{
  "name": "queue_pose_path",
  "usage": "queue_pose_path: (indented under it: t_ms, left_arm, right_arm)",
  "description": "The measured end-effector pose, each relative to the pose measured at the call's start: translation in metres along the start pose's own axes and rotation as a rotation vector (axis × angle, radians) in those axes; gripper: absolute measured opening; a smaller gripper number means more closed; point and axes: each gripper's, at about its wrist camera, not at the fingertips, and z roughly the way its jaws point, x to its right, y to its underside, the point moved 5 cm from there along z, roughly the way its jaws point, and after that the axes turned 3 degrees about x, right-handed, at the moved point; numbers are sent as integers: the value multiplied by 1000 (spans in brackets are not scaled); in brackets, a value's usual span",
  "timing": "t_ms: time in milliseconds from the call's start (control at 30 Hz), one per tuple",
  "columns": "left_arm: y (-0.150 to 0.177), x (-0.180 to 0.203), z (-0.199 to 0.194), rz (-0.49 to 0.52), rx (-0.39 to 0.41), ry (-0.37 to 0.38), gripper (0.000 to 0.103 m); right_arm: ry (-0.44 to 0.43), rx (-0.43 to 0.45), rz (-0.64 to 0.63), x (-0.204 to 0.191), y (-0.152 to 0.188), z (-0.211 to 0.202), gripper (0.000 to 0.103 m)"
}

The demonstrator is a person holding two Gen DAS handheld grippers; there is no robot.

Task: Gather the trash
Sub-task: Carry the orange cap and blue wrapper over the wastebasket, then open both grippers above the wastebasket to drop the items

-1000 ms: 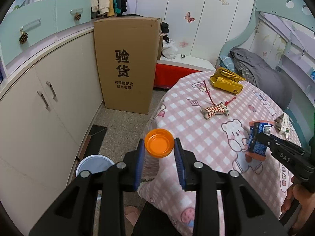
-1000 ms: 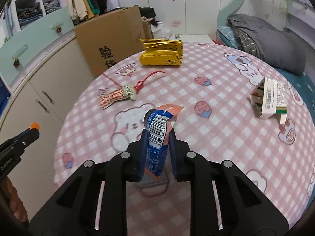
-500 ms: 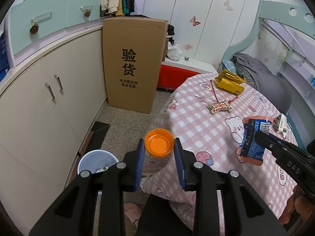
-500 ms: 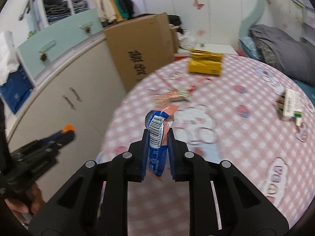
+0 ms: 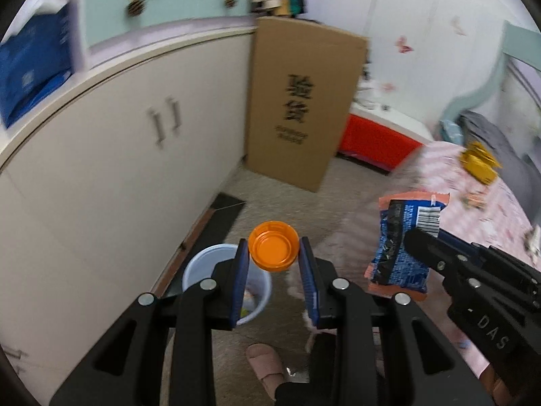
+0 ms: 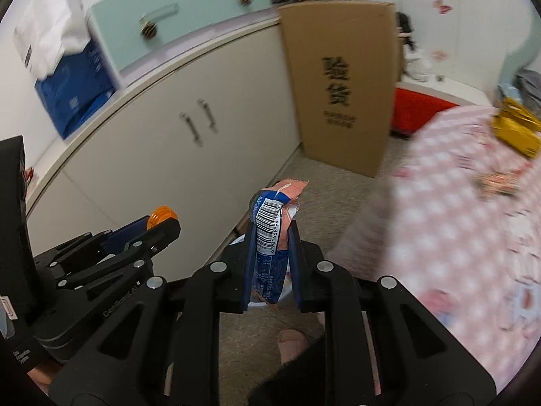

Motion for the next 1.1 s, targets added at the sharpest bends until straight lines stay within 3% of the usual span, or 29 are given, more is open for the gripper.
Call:
queue_pose_path:
  t_ms: [100,167,200,367,467,700,967,1033,1067,1100]
  left_arm:
    - [-1,-31,10,-37,-13,-53,29]
    - [0,-52,18,-62,-28,-91,29]
    - [0,-62,22,-71,-36,-111,29]
    - [3,-90,37,-101,-63,-150,29]
    - [7,-96,45,-110,-78,-151,29]
    - [10,-80,62,-85,-107,-130,29]
    - [-3,-65,71,-65,-108,-117,30]
    - [-6,-63,75,-68,-118,-121,43]
    - [-7,-63,78,-72,-127,-130,68]
    - [-7,-64,79,-76,-125,-143,80]
  right_arm:
    - [-36,1,-13,-22,-4,32,24]
    - [-55,1,-13,-31,-7,51,46]
    - [-54,4,-11,-34,-9,59,64]
    - [-54,-24,-35,-45,-4,81,65]
    - [-26,-29,-46,-41,0,81,70]
    - [24,-20,-11,-19,5,70,74]
    - [45,68,27,-4,-9,43,77]
    - [47,82,37,0,-11,39,77]
    - [47,87,42,2,-12,36,77]
    - [47,90,47,4,-12,34,77]
